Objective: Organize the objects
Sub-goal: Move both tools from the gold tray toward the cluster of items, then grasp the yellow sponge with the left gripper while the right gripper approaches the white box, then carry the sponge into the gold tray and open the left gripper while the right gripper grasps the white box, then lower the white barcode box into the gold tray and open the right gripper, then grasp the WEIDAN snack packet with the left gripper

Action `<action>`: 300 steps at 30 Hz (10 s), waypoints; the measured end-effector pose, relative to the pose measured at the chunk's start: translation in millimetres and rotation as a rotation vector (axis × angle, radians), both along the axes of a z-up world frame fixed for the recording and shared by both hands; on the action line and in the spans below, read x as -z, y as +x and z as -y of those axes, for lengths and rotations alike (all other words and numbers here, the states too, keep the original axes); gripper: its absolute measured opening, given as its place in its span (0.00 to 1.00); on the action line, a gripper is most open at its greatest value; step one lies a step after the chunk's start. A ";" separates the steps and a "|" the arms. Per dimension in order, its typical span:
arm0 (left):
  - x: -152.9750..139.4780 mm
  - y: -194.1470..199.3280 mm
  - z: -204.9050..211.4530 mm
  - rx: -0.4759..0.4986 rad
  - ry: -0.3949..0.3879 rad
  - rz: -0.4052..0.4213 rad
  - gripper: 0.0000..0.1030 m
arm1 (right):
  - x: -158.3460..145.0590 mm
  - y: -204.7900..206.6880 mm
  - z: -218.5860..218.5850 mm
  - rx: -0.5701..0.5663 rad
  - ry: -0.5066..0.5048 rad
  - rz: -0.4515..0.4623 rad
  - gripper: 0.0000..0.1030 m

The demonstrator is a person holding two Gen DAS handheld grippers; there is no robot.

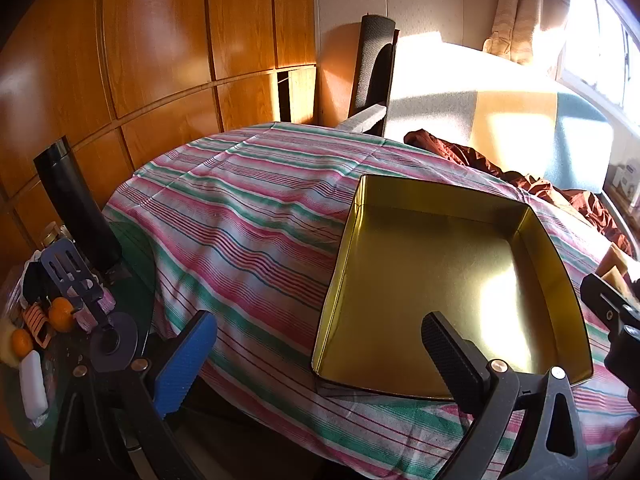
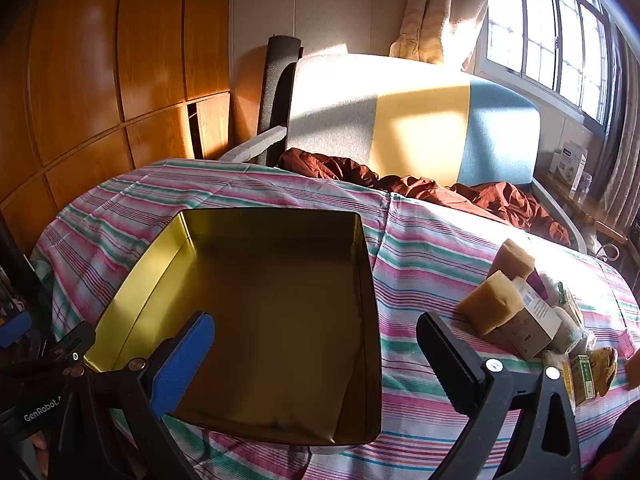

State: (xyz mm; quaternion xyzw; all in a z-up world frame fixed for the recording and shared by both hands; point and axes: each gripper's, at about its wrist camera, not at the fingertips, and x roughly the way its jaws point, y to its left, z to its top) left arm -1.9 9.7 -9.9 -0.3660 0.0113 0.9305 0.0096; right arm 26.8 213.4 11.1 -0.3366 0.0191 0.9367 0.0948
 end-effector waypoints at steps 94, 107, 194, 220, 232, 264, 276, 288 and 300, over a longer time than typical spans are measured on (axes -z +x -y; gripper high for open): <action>52.0 -11.1 -386.7 0.973 -0.039 0.167 0.54 | 14.4 83.0 -359.4 0.638 -0.403 -0.019 0.99; 59.4 73.1 -318.4 1.011 -0.012 0.095 0.53 | 31.9 67.7 -353.5 0.504 -0.542 0.052 0.86; 40.7 -33.3 -30.6 0.292 -0.042 0.072 0.73 | 102.2 -44.7 -262.1 0.088 -0.136 0.427 0.51; 8.8 -19.6 44.6 0.092 0.110 -0.075 0.79 | 8.5 -76.3 -16.0 -0.247 -0.175 0.255 0.49; 8.7 -21.5 56.1 0.049 0.124 -0.078 0.82 | 81.3 -107.6 67.0 -0.303 -0.211 0.438 0.50; -15.9 -2.6 6.9 0.175 0.094 -0.111 0.87 | 13.4 -32.5 -63.5 -0.093 -0.123 0.134 0.84; -14.4 8.4 -37.0 0.305 0.071 -0.092 0.88 | 12.1 -2.3 -155.5 0.095 -0.079 0.154 0.84; -22.3 19.5 -113.8 0.528 0.060 -0.093 0.88 | -1.9 55.8 -288.1 0.419 -0.089 0.107 0.84; -8.2 39.2 -256.9 0.851 0.059 0.010 0.88 | 16.7 138.0 -383.7 0.811 -0.439 -0.074 0.84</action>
